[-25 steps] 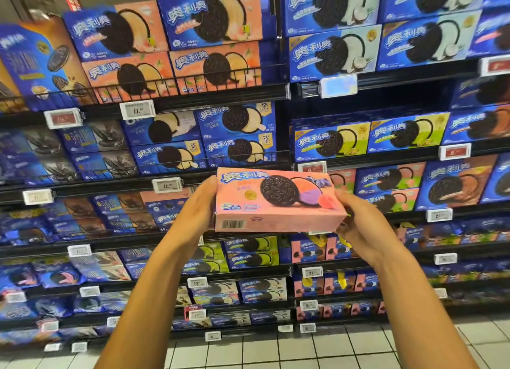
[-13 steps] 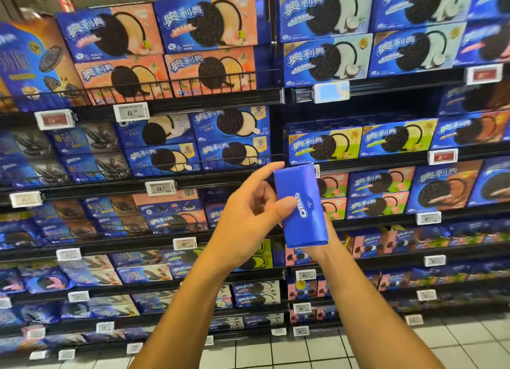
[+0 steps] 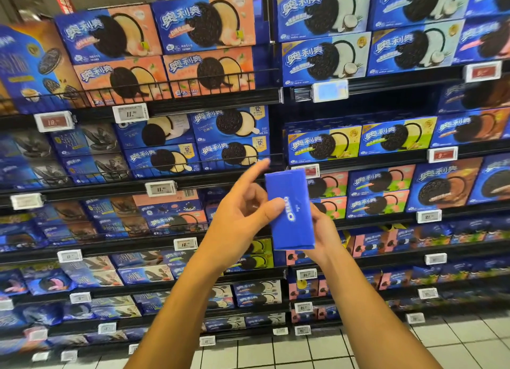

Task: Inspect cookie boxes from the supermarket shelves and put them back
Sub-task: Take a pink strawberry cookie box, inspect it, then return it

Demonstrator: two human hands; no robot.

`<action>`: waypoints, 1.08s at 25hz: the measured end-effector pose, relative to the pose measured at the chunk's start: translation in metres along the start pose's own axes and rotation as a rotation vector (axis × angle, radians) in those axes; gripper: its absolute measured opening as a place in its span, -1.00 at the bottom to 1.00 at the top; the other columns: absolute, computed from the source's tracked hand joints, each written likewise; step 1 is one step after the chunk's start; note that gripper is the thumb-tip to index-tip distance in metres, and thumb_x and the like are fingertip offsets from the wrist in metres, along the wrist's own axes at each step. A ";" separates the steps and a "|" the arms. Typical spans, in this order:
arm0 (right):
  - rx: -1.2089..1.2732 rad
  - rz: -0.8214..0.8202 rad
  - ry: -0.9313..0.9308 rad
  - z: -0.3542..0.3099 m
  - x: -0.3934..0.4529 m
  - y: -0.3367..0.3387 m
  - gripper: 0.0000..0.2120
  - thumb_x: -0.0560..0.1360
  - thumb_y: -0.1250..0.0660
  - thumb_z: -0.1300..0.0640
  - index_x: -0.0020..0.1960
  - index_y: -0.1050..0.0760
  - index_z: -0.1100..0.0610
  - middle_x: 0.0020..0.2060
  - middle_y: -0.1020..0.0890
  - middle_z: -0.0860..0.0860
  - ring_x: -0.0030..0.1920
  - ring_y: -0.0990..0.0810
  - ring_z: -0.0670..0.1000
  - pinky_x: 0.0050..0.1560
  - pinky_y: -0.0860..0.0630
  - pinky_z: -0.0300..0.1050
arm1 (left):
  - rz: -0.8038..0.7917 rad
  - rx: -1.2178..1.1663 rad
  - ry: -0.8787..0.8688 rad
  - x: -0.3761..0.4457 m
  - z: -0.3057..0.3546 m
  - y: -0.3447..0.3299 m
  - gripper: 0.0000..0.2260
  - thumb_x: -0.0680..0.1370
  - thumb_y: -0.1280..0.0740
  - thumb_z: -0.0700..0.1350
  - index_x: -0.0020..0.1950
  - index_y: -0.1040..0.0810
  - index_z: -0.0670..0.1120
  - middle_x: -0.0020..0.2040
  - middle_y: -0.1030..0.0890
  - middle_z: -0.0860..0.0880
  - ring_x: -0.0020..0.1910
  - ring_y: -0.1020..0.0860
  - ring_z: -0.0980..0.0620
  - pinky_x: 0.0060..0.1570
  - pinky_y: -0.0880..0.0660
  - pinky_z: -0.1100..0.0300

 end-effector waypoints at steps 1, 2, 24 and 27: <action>0.026 -0.022 -0.006 -0.004 0.001 0.002 -0.72 0.67 -0.17 0.06 0.21 -0.57 0.16 0.03 -0.72 0.16 -0.04 -0.72 0.13 0.09 -0.62 0.14 | 0.039 -0.003 -0.006 -0.001 -0.005 0.009 -0.49 0.46 -0.42 0.13 0.37 -0.37 0.40 -0.08 -0.59 -0.08 0.00 -0.61 0.01 0.00 -0.59 0.13; 0.050 -0.048 0.022 -0.012 0.000 0.003 -0.73 0.64 -0.21 0.07 0.21 -0.59 0.14 0.04 -0.71 0.16 -0.04 -0.70 0.14 0.08 -0.60 0.13 | 0.093 -0.018 -0.004 -0.002 -0.011 0.018 -0.47 0.48 -0.42 0.12 0.39 -0.33 0.39 -0.04 -0.62 -0.01 0.03 -0.62 0.04 -0.03 -0.59 0.15; -0.816 -0.270 0.926 -0.031 -0.145 -0.114 -0.15 0.30 -0.59 0.06 0.41 -0.20 -0.33 0.14 -0.50 -0.36 0.23 -0.48 -0.22 0.11 -0.38 -0.48 | 0.408 -0.523 0.518 0.020 -0.105 0.042 -0.58 0.72 -0.05 0.02 0.44 -0.41 -0.22 0.36 -0.51 -0.27 0.37 -0.46 -0.28 0.39 -0.29 -0.34; -0.808 -0.288 0.902 -0.032 -0.143 -0.112 -0.15 0.31 -0.60 0.04 0.42 -0.21 -0.30 0.13 -0.50 -0.35 0.20 -0.49 -0.24 0.08 -0.40 -0.49 | 0.433 -0.489 0.496 0.021 -0.101 0.044 -0.59 0.72 -0.05 0.01 0.40 -0.45 -0.21 0.32 -0.55 -0.27 0.33 -0.50 -0.27 0.36 -0.35 -0.31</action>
Point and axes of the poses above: each hand's wrist, its own x-axis towards the middle knuckle, its own y-axis out of the back of the hand, z = x × y, the point moved 4 cm from there along x, towards the middle knuckle
